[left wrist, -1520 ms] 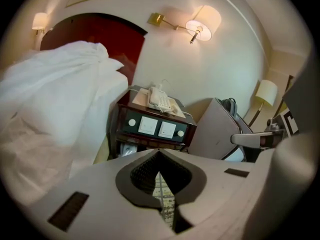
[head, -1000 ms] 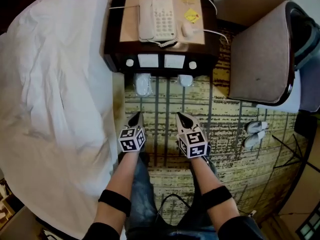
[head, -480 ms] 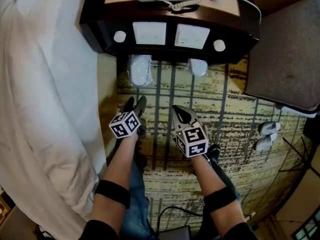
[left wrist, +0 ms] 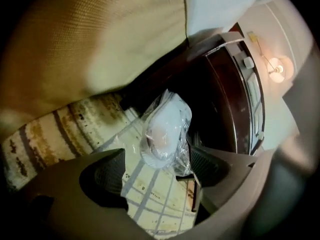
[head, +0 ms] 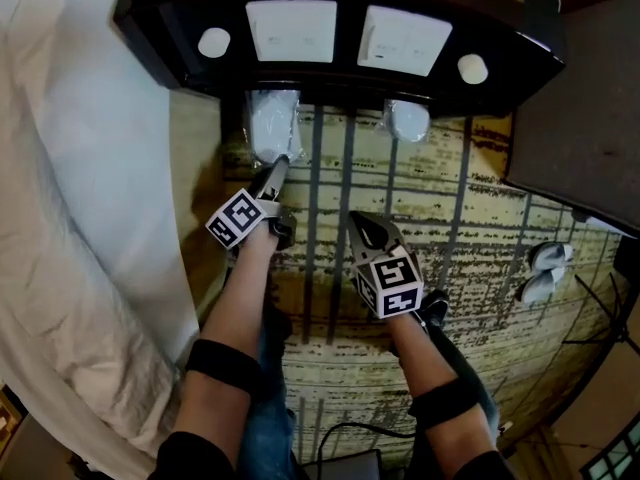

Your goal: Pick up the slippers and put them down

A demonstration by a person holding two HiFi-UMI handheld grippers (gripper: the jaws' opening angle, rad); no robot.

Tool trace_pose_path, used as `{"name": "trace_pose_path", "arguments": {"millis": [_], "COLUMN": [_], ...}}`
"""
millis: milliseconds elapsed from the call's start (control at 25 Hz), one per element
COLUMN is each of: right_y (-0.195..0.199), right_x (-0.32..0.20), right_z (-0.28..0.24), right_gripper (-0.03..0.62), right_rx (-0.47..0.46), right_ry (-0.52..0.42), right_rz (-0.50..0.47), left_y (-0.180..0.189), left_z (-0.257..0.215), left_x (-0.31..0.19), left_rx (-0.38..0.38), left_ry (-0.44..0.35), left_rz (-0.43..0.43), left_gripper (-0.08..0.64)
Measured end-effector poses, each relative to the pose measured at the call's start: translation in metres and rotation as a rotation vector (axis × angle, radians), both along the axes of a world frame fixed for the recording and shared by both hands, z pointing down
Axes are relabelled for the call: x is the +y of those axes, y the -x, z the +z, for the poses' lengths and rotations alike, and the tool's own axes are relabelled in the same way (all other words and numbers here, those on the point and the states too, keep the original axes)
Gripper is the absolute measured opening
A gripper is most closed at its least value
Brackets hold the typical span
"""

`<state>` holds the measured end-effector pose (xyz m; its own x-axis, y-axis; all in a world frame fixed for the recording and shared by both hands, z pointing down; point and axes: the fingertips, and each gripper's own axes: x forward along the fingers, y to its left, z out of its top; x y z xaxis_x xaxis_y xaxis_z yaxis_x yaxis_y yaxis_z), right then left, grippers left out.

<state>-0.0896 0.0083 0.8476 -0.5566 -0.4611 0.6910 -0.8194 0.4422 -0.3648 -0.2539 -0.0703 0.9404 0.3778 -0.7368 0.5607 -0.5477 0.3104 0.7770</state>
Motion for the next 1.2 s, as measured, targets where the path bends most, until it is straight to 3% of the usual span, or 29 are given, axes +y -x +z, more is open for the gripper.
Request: {"name": "trace_pose_path", "arguments": {"millis": [200,240,280,400,720,1200], "right_y": [0.001,0.000,0.000,-0.003,-0.002,0.000], "right_x": [0.001,0.000,-0.001,-0.004,0.001,-0.006], "right_z": [0.006,0.007,0.007,0.009,0.015,0.017], "right_gripper": [0.002,0.002,0.002,0.002,0.002,0.002], "right_rx": [-0.002,-0.001,0.000,0.004,0.001,-0.006], "right_ry": [0.006,0.006,0.005,0.004,0.013,-0.001], "right_rz": [0.004,0.004,0.004,0.006,0.018,0.021], "left_y": [0.005,0.006,0.008,0.005,-0.007,-0.026], "left_z": [0.008,0.008,0.008,0.003,-0.011,-0.021], "left_x": [-0.013,-0.015,-0.016,-0.021,-0.041,-0.113], "left_rx": [0.071,0.068,0.058,0.042,0.049,0.074], "left_ry": [0.003,0.002,-0.005,-0.039,-0.096,-0.131], "left_rz": [-0.081,-0.087,-0.089,-0.062,0.002,0.051], "left_gripper": [0.387,0.319,0.196,0.149,0.114,0.109]}}
